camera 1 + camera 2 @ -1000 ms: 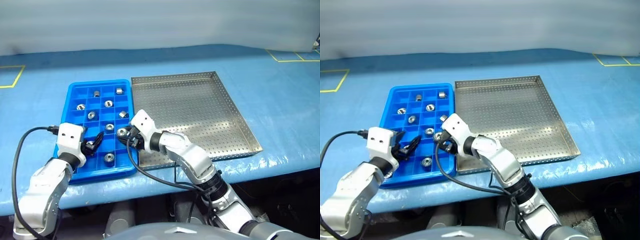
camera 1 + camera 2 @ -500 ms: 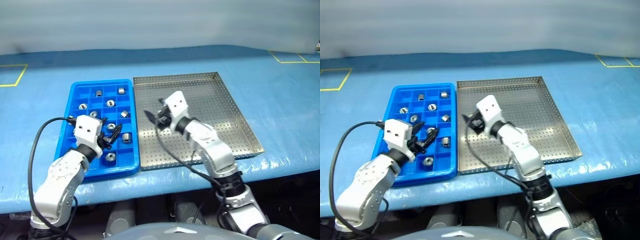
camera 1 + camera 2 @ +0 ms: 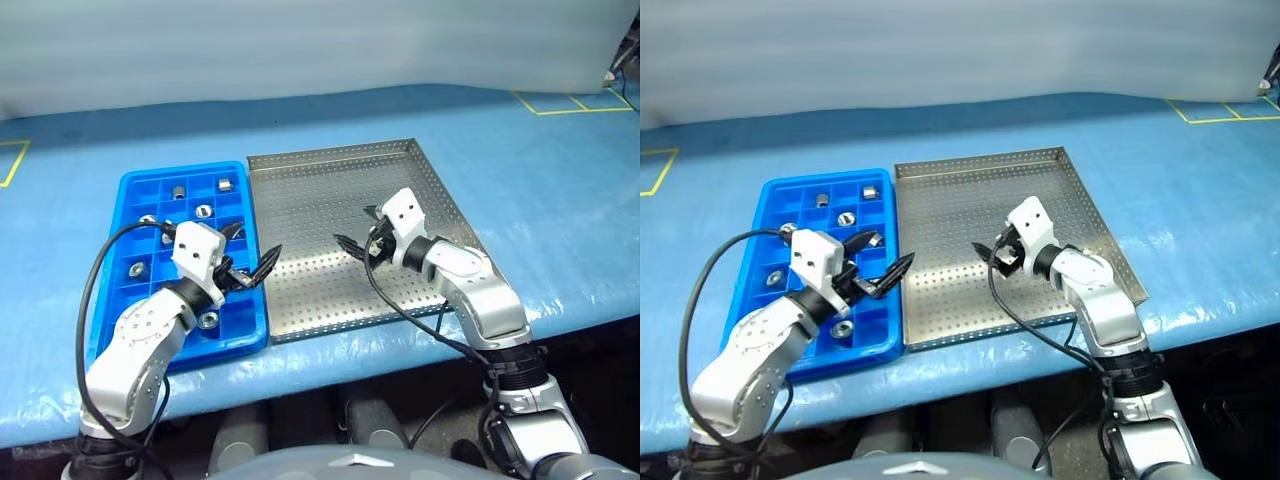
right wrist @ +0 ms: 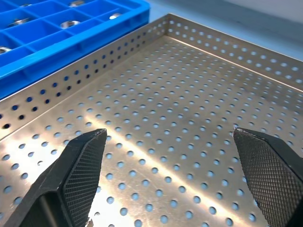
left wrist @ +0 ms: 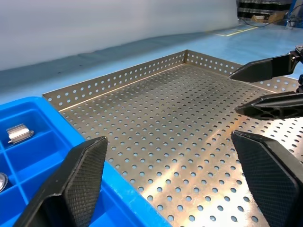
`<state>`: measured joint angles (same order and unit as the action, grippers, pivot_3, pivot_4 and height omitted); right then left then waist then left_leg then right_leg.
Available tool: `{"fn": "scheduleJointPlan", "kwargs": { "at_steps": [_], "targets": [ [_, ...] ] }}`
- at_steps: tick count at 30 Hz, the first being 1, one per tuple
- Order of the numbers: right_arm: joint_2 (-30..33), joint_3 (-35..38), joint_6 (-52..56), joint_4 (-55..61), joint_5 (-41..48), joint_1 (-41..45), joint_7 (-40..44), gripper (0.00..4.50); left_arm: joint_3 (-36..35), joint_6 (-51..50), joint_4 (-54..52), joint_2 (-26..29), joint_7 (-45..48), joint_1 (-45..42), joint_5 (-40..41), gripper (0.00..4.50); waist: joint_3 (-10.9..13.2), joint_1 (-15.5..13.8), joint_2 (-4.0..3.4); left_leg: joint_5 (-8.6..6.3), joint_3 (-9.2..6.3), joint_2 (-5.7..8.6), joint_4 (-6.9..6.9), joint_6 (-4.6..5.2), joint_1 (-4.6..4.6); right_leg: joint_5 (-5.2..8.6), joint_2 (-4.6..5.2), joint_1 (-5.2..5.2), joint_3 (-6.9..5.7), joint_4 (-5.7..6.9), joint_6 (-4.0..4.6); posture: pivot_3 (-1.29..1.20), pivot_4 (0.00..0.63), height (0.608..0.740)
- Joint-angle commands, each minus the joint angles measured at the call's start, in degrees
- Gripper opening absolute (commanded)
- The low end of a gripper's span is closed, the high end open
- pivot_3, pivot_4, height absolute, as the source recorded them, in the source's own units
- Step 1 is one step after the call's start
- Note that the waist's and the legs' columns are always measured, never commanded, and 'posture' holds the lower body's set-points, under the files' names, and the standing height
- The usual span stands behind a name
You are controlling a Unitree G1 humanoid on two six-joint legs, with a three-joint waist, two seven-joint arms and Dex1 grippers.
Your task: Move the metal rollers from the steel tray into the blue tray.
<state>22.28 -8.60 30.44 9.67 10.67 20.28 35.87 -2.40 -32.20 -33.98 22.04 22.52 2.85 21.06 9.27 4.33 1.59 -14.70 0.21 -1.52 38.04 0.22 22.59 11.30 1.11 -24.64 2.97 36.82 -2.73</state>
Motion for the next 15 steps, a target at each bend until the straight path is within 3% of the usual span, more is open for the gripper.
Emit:
{"fn": "scheduleJointPlan", "kwargs": {
  "at_steps": [1,15],
  "targets": [
    [-0.2,0.3,-1.8,1.3,0.5,1.1,0.4,4.50,-0.6,0.9,-2.5,0.4,-0.2,0.8,0.0,4.48,0.0,-0.2,0.00,0.00,0.02,0.02,0.01,0.00,0.00,-0.01,0.02,0.00,0.02,0.00,-0.01,-0.05,0.150,0.740],
    [-1.3,-1.5,-3.1,1.0,-0.8,1.4,0.4,4.50,0.2,1.1,-1.8,0.2,-1.6,0.7,-2.1,4.48,0.0,-0.6,0.00,0.00,0.02,0.03,0.04,0.00,0.00,-0.02,0.03,0.00,0.02,0.01,-0.01,-0.05,0.150,0.740]
  ]
}}
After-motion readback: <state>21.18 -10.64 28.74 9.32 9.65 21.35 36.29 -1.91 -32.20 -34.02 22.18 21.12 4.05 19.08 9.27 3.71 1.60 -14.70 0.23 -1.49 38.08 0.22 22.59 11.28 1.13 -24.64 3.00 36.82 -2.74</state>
